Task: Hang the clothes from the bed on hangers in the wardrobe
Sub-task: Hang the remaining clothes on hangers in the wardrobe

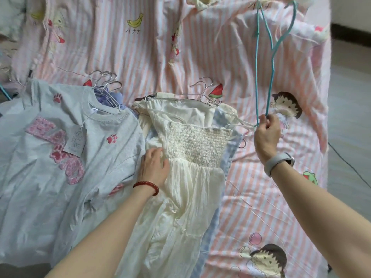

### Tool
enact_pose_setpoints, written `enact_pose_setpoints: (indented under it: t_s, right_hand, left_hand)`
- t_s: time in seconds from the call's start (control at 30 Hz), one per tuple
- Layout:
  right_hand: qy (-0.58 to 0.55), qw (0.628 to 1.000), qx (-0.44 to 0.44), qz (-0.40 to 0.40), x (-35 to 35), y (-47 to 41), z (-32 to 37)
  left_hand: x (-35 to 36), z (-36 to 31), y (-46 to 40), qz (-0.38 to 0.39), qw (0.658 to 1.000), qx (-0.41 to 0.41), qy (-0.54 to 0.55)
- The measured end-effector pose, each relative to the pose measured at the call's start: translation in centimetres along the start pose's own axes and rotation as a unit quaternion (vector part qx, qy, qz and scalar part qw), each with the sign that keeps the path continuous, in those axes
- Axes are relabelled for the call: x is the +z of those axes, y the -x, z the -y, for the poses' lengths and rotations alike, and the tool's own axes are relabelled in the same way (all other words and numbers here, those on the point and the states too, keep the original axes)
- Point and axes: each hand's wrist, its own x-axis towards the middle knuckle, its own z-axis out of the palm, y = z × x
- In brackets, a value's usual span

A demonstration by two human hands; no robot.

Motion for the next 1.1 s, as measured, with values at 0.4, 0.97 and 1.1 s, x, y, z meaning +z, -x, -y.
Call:
enact_pose_setpoints:
  t_s: [0.4, 0.97, 1.1]
  right_hand:
    - [-0.083, 0.994, -0.062, 0.033, -0.1, 0.2, -3.4]
    - [0.257, 0.931, 0.013, 0.257, 3.9, -2.6, -1.2]
    - [0.232, 0.940, 0.026, 0.250, 5.7, -3.4, -0.2]
  left_hand:
    - [-0.2, -2.8, -10.4, -0.008, 0.997, -0.028, -0.074]
    - [-5.6, 0.3, -12.4, -0.076, 0.950, 0.213, -0.214]
    - [-4.8, 1.5, -12.1, -0.098, 0.951, 0.199, -0.217]
